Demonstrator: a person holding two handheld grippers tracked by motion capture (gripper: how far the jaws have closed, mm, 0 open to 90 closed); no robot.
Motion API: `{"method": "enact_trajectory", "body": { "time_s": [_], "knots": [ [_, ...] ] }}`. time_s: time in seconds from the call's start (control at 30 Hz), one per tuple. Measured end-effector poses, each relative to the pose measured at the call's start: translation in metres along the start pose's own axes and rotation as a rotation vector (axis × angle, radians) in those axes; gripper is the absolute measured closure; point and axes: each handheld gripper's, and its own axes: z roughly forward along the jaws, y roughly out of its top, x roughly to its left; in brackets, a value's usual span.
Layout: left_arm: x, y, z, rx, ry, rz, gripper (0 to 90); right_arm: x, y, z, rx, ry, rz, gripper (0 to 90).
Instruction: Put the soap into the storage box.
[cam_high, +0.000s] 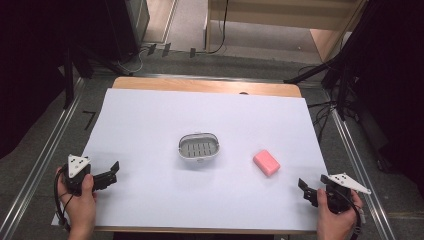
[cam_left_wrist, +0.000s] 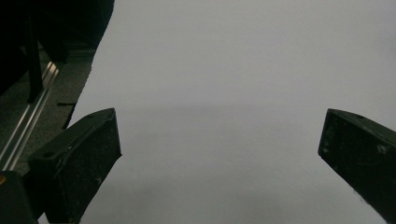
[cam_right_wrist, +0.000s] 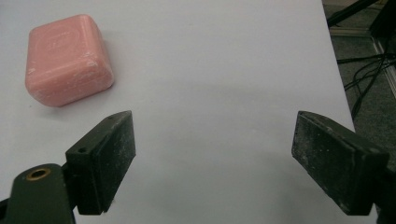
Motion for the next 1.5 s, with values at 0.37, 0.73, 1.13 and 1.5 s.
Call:
{"method": "enact_trajectory", "body": {
  "time_s": [0.37, 0.73, 1.13, 1.5],
  "knots": [
    [0.0, 0.0, 0.0, 0.001, -0.008, 0.002, 0.0, 0.002, 0.029, 0.001, 0.225, 0.021, -0.06, 13.2],
    [-0.002, 0.0, 0.0, 0.005, -0.005, 0.022, 2.9, 0.019, 0.056, 0.023, 0.489, 0.035, -0.154, 0.0],
    [-0.001, 0.0, 0.002, 0.017, -0.004, 0.003, 3.3, 0.047, 0.077, 0.039, 0.591, 0.082, -0.231, 0.0],
    [-0.002, 0.0, 0.003, 0.022, 0.001, 0.012, 3.3, 0.071, 0.087, 0.061, 0.638, 0.115, -0.28, 0.0]
  ]
}}
